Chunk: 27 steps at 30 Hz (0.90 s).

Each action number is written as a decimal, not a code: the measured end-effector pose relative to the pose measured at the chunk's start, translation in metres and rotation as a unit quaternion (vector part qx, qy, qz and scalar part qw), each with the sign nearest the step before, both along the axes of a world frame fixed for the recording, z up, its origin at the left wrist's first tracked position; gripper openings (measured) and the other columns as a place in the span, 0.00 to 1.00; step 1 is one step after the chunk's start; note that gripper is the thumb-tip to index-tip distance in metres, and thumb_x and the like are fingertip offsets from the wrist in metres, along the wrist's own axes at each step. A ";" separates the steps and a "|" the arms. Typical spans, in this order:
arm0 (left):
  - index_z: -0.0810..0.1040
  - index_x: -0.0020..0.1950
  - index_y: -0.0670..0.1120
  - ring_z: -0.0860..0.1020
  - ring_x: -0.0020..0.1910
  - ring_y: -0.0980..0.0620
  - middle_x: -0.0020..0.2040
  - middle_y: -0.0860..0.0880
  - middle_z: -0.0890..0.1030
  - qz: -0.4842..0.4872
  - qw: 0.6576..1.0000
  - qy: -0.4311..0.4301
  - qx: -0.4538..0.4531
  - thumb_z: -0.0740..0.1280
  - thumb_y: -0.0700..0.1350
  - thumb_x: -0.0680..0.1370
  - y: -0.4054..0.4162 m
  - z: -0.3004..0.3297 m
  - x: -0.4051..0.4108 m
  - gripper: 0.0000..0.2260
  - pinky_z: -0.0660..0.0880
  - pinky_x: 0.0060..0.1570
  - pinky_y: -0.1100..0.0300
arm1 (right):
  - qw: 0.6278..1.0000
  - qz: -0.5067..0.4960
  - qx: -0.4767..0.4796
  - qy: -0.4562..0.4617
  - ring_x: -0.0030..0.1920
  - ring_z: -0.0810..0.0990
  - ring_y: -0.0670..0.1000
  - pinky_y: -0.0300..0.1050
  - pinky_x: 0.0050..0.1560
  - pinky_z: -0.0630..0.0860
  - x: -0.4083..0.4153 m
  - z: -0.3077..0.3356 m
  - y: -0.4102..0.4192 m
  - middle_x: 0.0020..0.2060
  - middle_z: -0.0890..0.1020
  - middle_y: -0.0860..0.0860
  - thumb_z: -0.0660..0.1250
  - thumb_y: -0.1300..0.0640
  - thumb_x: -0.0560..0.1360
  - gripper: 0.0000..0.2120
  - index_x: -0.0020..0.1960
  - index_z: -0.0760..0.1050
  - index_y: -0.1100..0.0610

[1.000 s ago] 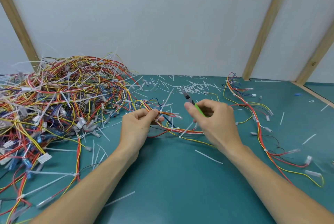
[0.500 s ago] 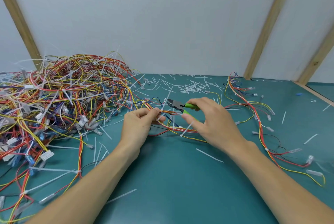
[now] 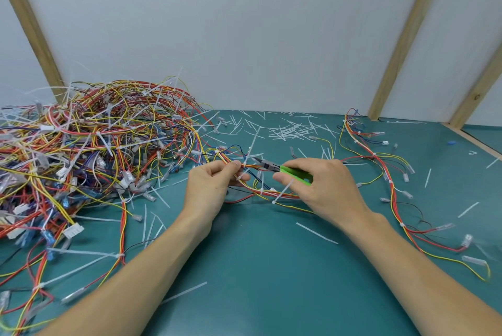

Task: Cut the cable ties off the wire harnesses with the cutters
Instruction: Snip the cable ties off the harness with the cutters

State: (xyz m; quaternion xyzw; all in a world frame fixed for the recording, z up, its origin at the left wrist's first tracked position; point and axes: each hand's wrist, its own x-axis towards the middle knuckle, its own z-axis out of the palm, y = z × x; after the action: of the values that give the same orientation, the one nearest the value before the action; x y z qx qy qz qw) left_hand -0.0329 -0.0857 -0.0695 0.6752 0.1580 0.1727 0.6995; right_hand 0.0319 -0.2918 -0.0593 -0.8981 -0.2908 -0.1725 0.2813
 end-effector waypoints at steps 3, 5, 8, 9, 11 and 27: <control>0.83 0.40 0.44 0.79 0.41 0.49 0.38 0.47 0.87 -0.003 1.000 -0.001 0.003 0.70 0.48 0.79 -0.001 0.001 -0.001 0.10 0.68 0.44 0.56 | 1.000 0.006 0.005 -0.007 0.50 0.81 0.45 0.47 0.52 0.76 0.000 -0.002 0.002 0.48 0.86 0.39 0.61 0.28 0.73 0.25 0.53 0.84 0.45; 0.83 0.40 0.45 0.81 0.42 0.49 0.37 0.47 0.87 -0.005 1.000 -0.004 0.007 0.70 0.47 0.79 -0.001 0.001 -0.001 0.10 0.69 0.46 0.56 | 1.000 0.012 0.007 -0.012 0.52 0.81 0.46 0.47 0.53 0.76 -0.001 -0.002 0.003 0.50 0.86 0.39 0.60 0.27 0.73 0.27 0.55 0.83 0.45; 0.82 0.35 0.48 0.83 0.41 0.52 0.36 0.47 0.86 -0.012 1.000 -0.009 0.020 0.70 0.46 0.79 -0.001 0.001 -0.001 0.12 0.71 0.45 0.59 | 1.000 0.010 0.005 -0.016 0.53 0.81 0.47 0.47 0.52 0.76 0.000 -0.003 0.003 0.51 0.85 0.39 0.59 0.27 0.73 0.27 0.56 0.83 0.45; 0.82 0.33 0.49 0.83 0.40 0.53 0.36 0.47 0.86 -0.014 1.000 -0.010 0.026 0.70 0.46 0.79 -0.001 0.001 -0.001 0.14 0.70 0.44 0.60 | 1.000 0.008 0.005 -0.017 0.53 0.80 0.46 0.47 0.52 0.76 0.000 -0.004 0.002 0.51 0.85 0.39 0.59 0.27 0.73 0.27 0.56 0.83 0.45; 0.81 0.31 0.51 0.84 0.40 0.54 0.36 0.48 0.86 -0.018 0.999 -0.014 0.034 0.70 0.46 0.79 0.000 0.000 -0.001 0.16 0.71 0.43 0.62 | 1.000 0.005 0.006 -0.023 0.53 0.80 0.47 0.47 0.51 0.76 0.000 -0.004 0.002 0.51 0.85 0.39 0.59 0.27 0.73 0.27 0.56 0.83 0.45; 0.78 0.33 0.46 0.84 0.36 0.57 0.36 0.47 0.86 -0.023 0.998 -0.033 0.053 0.71 0.44 0.79 0.000 -0.001 -0.001 0.14 0.71 0.36 0.73 | 1.000 -0.007 0.013 -0.017 0.52 0.79 0.46 0.47 0.51 0.76 0.001 -0.006 0.001 0.50 0.85 0.40 0.67 0.32 0.75 0.20 0.56 0.83 0.45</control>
State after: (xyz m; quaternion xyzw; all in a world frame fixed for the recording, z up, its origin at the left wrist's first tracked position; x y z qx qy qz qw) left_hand -0.0334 -0.0854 -0.0708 0.7091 0.1103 0.1870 0.6709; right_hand 0.0332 -0.2903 -0.0652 -0.8934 -0.2870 -0.1931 0.2868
